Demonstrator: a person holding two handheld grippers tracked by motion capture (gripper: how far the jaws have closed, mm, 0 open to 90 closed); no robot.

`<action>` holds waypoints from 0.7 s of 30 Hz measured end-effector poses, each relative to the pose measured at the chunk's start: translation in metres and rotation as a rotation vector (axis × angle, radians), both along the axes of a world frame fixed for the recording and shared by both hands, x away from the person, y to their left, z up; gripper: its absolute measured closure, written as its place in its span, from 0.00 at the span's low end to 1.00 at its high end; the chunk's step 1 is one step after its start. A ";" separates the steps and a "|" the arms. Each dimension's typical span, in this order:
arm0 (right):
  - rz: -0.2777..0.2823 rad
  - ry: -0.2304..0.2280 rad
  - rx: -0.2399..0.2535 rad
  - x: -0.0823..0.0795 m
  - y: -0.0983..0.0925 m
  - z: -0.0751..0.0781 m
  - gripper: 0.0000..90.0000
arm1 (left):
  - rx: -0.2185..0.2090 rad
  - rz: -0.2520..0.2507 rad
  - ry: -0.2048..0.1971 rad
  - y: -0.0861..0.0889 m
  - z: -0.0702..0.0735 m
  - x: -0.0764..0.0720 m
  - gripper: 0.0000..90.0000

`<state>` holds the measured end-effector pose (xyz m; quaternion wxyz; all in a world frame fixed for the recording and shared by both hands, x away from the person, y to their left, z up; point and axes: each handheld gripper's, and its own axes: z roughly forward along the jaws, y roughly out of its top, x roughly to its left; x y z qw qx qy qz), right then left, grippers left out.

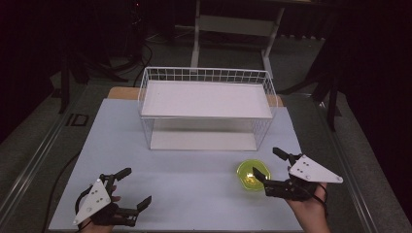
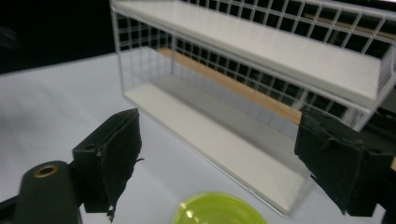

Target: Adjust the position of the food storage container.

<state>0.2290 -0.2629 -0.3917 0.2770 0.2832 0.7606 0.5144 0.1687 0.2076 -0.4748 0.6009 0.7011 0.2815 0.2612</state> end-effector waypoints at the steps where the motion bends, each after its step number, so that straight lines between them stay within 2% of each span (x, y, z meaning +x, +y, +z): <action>1: -0.014 -0.002 -0.007 0.003 -0.002 -0.002 0.25 | 0.000 0.001 0.000 0.000 0.000 0.000 0.02; 3: -0.026 0.002 -0.006 0.006 -0.004 -0.004 0.26 | 0.001 0.001 -0.001 0.000 0.000 0.000 0.02; 4: -0.054 0.027 -0.013 0.013 -0.009 -0.009 0.35 | 0.003 0.001 -0.001 0.000 0.000 0.000 0.02; 6: -0.072 0.051 -0.003 0.019 -0.014 -0.014 0.37 | 0.005 0.001 -0.001 0.000 0.000 0.000 0.02; 10: -0.116 0.075 -0.018 0.029 -0.023 -0.025 0.51 | 0.009 -0.001 -0.004 -0.001 0.000 -0.001 0.02; 16: -0.150 0.150 -0.083 0.040 -0.038 -0.045 0.78 | 0.016 -0.006 -0.010 -0.001 0.001 -0.001 0.02; 17: -0.153 0.171 -0.090 0.042 -0.040 -0.049 0.80 | 0.016 -0.006 -0.011 -0.001 0.001 -0.002 0.02; 20: -0.171 0.197 -0.109 0.045 -0.048 -0.058 0.86 | 0.015 -0.007 -0.013 -0.001 0.001 -0.002 0.02; 21: -0.179 0.199 -0.113 0.045 -0.050 -0.061 0.92 | 0.016 -0.007 -0.014 -0.001 0.002 -0.002 0.02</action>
